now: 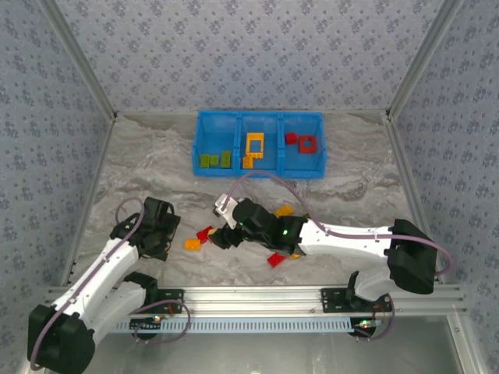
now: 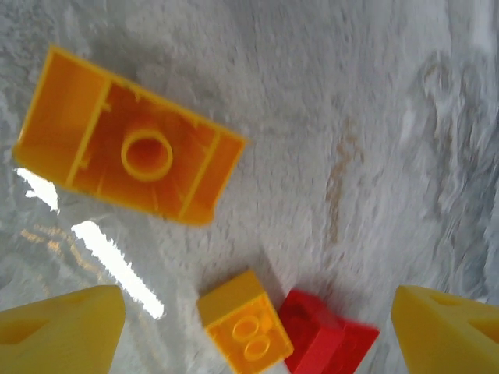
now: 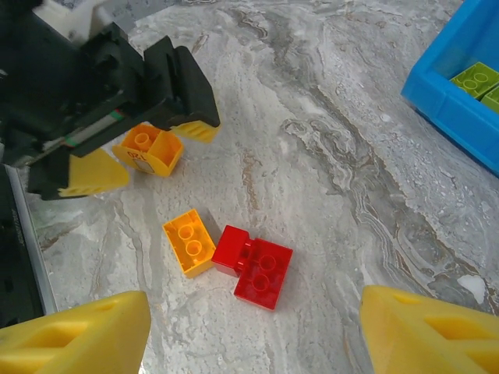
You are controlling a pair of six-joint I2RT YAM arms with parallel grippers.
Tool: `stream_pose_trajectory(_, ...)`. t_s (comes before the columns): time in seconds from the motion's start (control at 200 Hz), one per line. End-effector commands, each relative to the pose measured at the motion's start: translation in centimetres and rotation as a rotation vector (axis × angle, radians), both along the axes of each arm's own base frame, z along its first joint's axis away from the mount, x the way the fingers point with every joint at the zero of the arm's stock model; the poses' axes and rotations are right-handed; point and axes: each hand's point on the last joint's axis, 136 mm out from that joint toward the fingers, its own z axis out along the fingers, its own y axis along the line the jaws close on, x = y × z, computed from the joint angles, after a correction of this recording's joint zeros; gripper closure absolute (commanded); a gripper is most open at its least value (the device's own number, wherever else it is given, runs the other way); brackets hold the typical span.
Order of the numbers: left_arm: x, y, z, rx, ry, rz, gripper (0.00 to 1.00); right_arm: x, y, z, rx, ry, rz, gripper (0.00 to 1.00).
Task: Sort the legos into containers by color
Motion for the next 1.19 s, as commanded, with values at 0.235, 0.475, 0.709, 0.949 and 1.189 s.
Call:
stream_pose_trajectory(0.235,2.3,2.4,-0.7,0.003,-0.027,0.152,0.11,-3.3,2.2,1.7,0.093,-0.015,0.150,0.26)
stream_pose_trajectory(0.475,2.3,4.1,-1.5,0.007,0.002,0.218,0.16,-3.9,2.7,1.4,0.089,-0.002,0.152,0.25)
stream_pose_trajectory(0.709,3.5,4.7,-0.9,0.024,0.015,0.177,0.26,-4.2,2.9,0.9,0.072,0.009,0.153,0.26)
stream_pose_trajectory(0.949,1.8,4.4,-2.5,0.029,0.078,0.125,0.30,-4.2,3.0,0.7,0.069,0.013,0.145,0.26)
stream_pose_trajectory(1.189,1.3,4.3,-2.9,0.030,0.085,0.111,0.53,-3.9,3.2,0.7,0.060,0.013,0.136,0.26)
